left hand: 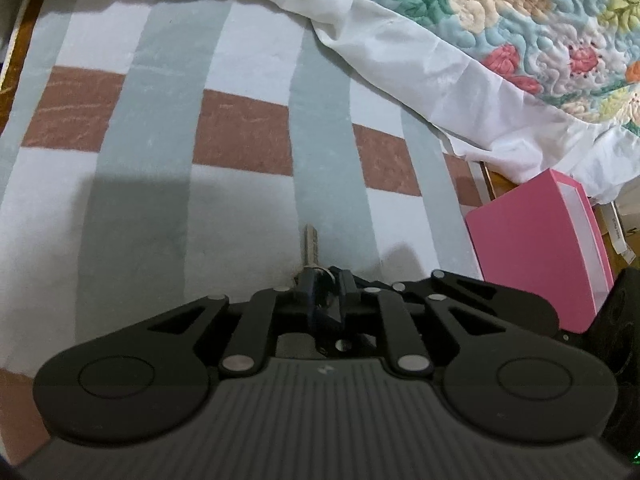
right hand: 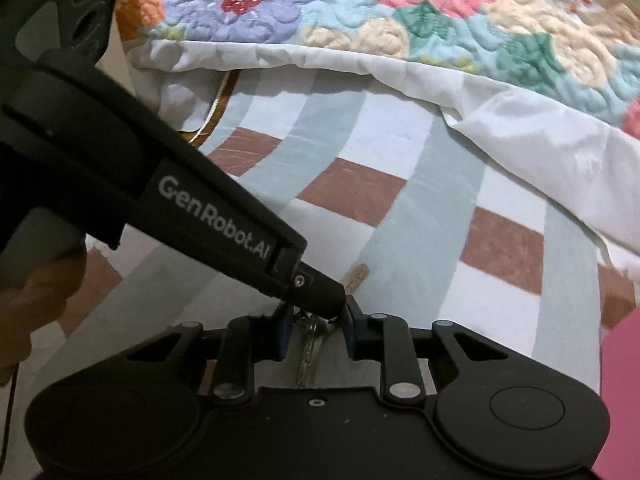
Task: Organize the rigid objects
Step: 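Close the left gripper on the remaining keys and lift them, then carry the keys into the pink box and open the left gripper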
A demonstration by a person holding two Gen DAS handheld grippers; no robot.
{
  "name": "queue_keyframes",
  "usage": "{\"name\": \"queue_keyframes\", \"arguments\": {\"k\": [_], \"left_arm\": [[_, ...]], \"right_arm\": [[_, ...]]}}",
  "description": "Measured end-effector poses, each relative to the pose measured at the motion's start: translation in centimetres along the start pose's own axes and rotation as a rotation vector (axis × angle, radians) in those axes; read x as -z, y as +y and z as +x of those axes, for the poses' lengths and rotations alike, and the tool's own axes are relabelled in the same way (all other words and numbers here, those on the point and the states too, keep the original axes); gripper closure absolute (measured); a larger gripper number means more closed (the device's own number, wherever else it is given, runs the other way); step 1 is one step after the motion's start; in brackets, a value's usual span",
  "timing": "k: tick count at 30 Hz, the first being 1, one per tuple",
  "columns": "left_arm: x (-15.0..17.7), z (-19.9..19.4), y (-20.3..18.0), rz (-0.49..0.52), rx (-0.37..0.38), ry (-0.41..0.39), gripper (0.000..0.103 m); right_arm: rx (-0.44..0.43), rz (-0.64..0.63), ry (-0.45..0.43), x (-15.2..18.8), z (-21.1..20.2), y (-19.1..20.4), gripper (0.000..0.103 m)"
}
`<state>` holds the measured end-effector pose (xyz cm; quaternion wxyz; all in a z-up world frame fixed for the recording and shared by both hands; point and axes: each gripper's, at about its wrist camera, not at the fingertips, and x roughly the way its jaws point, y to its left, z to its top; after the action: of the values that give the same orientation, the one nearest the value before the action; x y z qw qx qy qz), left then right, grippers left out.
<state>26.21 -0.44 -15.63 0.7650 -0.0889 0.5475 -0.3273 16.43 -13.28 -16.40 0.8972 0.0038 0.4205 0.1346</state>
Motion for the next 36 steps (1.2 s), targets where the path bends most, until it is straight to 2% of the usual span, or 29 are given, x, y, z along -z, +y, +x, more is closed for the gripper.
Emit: {"name": "queue_keyframes", "arguments": {"k": [3,4,5,7,9,11,12,16,17,18,20,21,24,25,36], "left_arm": [[0.2,-0.2,0.3,-0.014,0.018,0.010,0.087],[0.3,-0.3,0.4,-0.018,0.023,0.010,0.080],[0.4,-0.5,0.4,-0.025,0.026,0.007,0.066],[0.6,-1.1,0.4,-0.029,-0.027,-0.012,0.048],[0.7,-1.4,0.4,-0.008,-0.037,-0.034,0.048],[0.9,-1.0,0.8,-0.025,-0.007,-0.007,0.048],[1.1,-0.5,0.9,-0.040,-0.001,0.017,0.048],[1.7,-0.2,0.5,-0.021,-0.011,0.009,0.050],[1.8,-0.1,0.5,-0.033,0.000,0.023,0.057],[1.8,0.0,0.7,-0.067,0.018,0.040,0.063],[1.8,0.4,1.7,-0.162,0.068,0.084,0.076],[2.0,0.6,2.1,-0.202,0.092,0.094,0.077],[2.6,0.5,1.7,-0.208,0.106,0.094,0.086],[2.8,0.4,1.2,-0.199,0.105,0.089,0.093],[5.4,-3.3,-4.5,-0.091,0.032,-0.042,0.093]], "right_arm": [[-0.012,0.033,-0.002,0.5,-0.5,-0.1,0.074],[-0.019,0.038,-0.001,0.5,-0.5,-0.2,0.074],[-0.026,0.043,0.001,0.7,-0.7,-0.2,0.074],[-0.034,0.061,0.001,0.9,-1.0,-0.5,0.074],[-0.038,0.077,-0.004,1.3,-1.3,-0.8,0.074],[-0.049,0.091,-0.009,1.8,-1.7,-1.1,0.074],[-0.051,0.093,-0.014,2.0,-1.9,-1.1,0.074],[-0.073,0.147,-0.046,2.8,-3.1,-1.9,0.074],[-0.083,0.163,-0.053,3.0,-3.4,-2.1,0.076],[-0.094,0.175,-0.048,3.2,-3.5,-2.3,0.083],[-0.099,0.186,-0.054,3.6,-3.8,-2.5,0.084],[-0.106,0.190,-0.055,3.9,-3.9,-2.6,0.086],[-0.125,0.198,-0.063,4.4,-4.3,-2.9,0.088],[-0.129,0.196,-0.065,4.5,-4.4,-2.9,0.089],[-0.135,0.146,-0.131,5.6,-8.9,-2.1,0.091]]}}
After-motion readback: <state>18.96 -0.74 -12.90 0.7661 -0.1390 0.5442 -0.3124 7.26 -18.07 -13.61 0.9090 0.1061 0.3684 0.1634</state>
